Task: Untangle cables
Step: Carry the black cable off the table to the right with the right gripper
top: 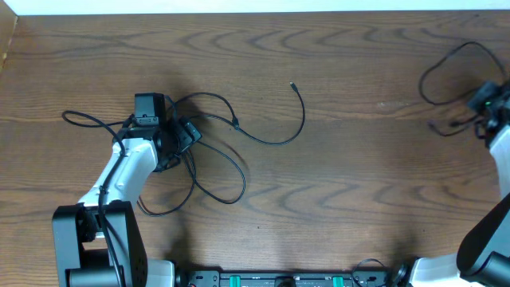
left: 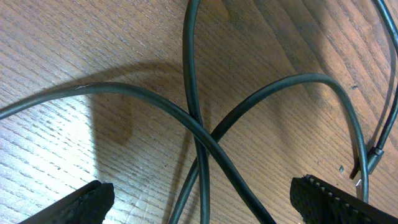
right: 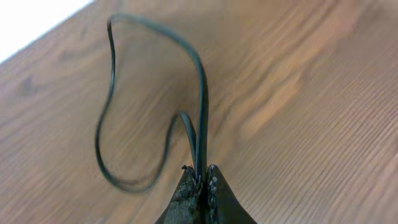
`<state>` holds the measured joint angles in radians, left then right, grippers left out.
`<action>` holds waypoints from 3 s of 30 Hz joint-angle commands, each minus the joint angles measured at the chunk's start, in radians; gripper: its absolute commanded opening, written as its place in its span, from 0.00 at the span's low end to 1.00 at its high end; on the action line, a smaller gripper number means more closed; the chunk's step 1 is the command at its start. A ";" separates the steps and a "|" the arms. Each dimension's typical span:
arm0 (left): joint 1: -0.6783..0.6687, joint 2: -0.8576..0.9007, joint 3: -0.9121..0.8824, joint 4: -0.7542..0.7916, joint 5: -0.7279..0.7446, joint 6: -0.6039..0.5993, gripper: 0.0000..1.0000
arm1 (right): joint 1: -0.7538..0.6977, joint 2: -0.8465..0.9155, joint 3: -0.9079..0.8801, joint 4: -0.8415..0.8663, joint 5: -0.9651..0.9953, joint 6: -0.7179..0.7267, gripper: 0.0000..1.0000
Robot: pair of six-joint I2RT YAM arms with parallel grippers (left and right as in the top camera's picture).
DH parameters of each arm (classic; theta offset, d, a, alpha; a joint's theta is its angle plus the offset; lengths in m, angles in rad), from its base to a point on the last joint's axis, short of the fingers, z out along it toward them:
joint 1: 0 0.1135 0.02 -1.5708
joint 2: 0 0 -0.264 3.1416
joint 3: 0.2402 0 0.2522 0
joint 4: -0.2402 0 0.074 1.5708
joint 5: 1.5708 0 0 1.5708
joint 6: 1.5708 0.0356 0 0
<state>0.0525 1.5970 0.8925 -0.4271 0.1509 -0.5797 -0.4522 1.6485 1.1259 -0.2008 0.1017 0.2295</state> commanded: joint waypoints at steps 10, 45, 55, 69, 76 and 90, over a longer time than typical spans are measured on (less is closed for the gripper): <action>0.003 0.005 0.002 -0.005 -0.014 -0.001 0.96 | -0.052 0.172 0.250 0.145 0.199 -0.420 0.01; 0.003 0.005 0.002 -0.005 -0.014 -0.001 0.96 | -0.076 0.428 0.645 -0.411 0.159 0.070 0.99; 0.003 0.005 0.002 -0.005 -0.014 -0.001 0.96 | -0.208 0.379 0.645 -0.511 0.154 0.106 0.99; 0.003 0.005 0.002 -0.005 -0.014 -0.001 0.96 | -0.469 0.491 0.645 -0.548 -0.140 -0.340 0.75; 0.003 0.005 0.002 -0.005 -0.014 -0.001 0.96 | -0.507 0.553 0.645 -0.503 -0.138 -0.381 0.70; 0.003 0.005 0.002 -0.005 -0.014 -0.001 0.96 | -0.523 0.711 0.645 -0.340 -0.130 -0.379 0.46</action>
<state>0.0521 1.5970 0.8925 -0.4297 0.1509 -0.5797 -0.9684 2.3287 1.7645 -0.5495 -0.0288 -0.1375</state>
